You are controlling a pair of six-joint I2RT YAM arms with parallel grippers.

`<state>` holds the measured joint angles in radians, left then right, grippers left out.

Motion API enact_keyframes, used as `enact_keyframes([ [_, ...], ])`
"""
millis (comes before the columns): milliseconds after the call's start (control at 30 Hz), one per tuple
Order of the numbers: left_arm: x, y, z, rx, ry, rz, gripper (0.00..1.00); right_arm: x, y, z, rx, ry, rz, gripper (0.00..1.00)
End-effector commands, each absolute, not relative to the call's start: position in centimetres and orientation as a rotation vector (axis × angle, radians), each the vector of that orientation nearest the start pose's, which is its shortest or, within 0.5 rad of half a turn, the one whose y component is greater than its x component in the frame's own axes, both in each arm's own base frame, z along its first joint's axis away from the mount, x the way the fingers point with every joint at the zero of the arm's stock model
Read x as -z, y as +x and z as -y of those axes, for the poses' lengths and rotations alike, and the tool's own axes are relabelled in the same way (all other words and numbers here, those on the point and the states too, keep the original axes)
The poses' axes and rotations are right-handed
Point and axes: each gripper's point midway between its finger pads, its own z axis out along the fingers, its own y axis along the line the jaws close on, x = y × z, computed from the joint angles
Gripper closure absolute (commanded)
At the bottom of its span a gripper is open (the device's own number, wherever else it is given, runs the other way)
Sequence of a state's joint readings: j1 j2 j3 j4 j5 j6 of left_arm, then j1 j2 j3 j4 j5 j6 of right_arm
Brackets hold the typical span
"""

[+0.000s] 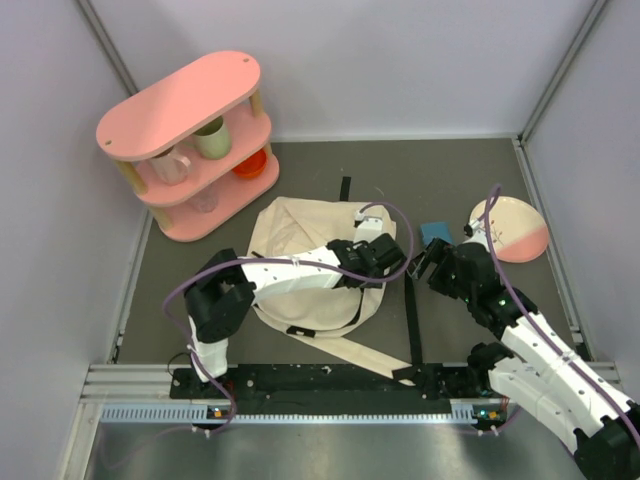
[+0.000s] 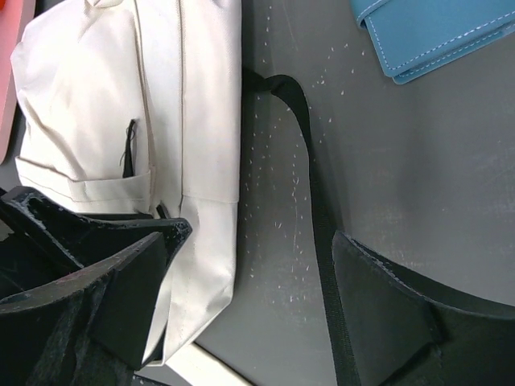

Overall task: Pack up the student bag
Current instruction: Zip the student bag at the center of the board.

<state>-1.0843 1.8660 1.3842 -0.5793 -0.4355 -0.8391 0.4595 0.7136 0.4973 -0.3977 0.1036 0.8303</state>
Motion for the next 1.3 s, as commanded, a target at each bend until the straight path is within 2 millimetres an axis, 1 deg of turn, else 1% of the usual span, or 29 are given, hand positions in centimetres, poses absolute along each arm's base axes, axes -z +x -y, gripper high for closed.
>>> enact_keyframes([
  [0,-7.8,25.1,36.6,0.202,0.124,-2.489,0.47,-12.8,23.2,-12.6,-0.616,0.474,-2.174,0.17],
  [100,-7.3,24.8,36.3,0.192,0.119,-2.503,0.48,-12.7,23.2,-12.6,-0.612,0.475,-2.177,0.16],
  [233,-6.6,24.7,36.1,0.178,0.113,-2.517,0.56,-12.5,23.2,-12.5,-0.609,0.474,-2.181,0.16],
  [333,-6.2,24.7,36.1,0.174,0.107,-2.524,0.7,-12.5,23.2,-12.6,-0.608,0.471,-2.183,0.16],
  [467,-5.8,24.9,35.7,0.166,0.094,-2.531,0.78,-12.7,23.2,-12.6,-0.612,0.461,-2.182,0.16],
  [500,-5.8,25.1,35.6,0.167,0.087,-2.528,0.82,-12.6,23.2,-12.6,-0.612,0.463,-2.183,0.16],
  [600,-5.7,25.1,35.1,0.167,0.074,-2.529,0.9,-12.7,23.2,-12.7,-0.612,0.462,-2.183,0.16],
  [633,-5.7,25.2,35.1,0.168,0.072,-2.528,1.0,-12.6,23.2,-12.7,-0.614,0.463,-2.184,0.16],
  [733,-6.0,25.2,34.9,0.176,0.066,-2.517,1.0,-12.5,23.1,-12.8,-0.615,0.458,-2.192,0.16],
  [833,-6.7,25.4,34.9,0.193,0.067,-2.497,1.0,-12.4,23.2,-13.0,-0.623,0.449,-2.198,0.16],
  [867,-7.2,25.5,35.0,0.209,0.066,-2.483,1.0,-12.4,23.2,-13.1,-0.627,0.45,-2.199,0.16],
  [933,-7.9,25.5,35.2,0.242,0.073,-2.463,1.0,-12.6,23.3,-13.7,-0.661,0.428,-2.203,0.16],
  [967,-8.8,25.5,35.4,0.288,0.069,-2.441,1.0,-12.5,23.3,-14.0,-0.676,0.421,-2.211,0.16],
  [1000,-9.2,25.5,35.4,0.307,0.074,-2.429,1.0,-12.8,23.5,-14.6,-0.71,0.406,-2.202,0.16],
  [1033,-9.6,25.4,35.3,0.321,0.073,-2.423,1.0,-12.3,23.3,-15.0,-0.728,0.399,-2.235,0.16],
  [1100,-10.9,25.2,35.3,0.376,0.075,-2.39,1.0,-12.1,23.3,-15.8,-0.765,0.396,-2.258,0.16],
  [1133,-10.9,25.1,35.1,0.387,0.078,-2.386,1.0,-11.6,23.6,-16.2,-0.771,0.393,-2.278,0.16],
  [1167,-11.8,25.0,35.1,0.419,0.077,-2.369,1.0,-11.4,23.7,-16.5,-0.783,0.388,-2.289,0.16],
  [1200,-12.2,24.9,35.5,0.453,0.091,-2.357,1.0,-11.2,23.7,-17.0,-0.808,0.383,-2.306,0.16],
  [1233,-12.4,24.6,35.4,0.468,0.093,-2.357,1.0,-10.8,24.0,-17.4,-0.818,0.378,-2.32,0.16],
  [1267,-12.3,24.6,35.3,0.473,0.094,-2.36,1.0,-10.6,23.9,-17.9,-0.843,0.368,-2.337,0.16],
])
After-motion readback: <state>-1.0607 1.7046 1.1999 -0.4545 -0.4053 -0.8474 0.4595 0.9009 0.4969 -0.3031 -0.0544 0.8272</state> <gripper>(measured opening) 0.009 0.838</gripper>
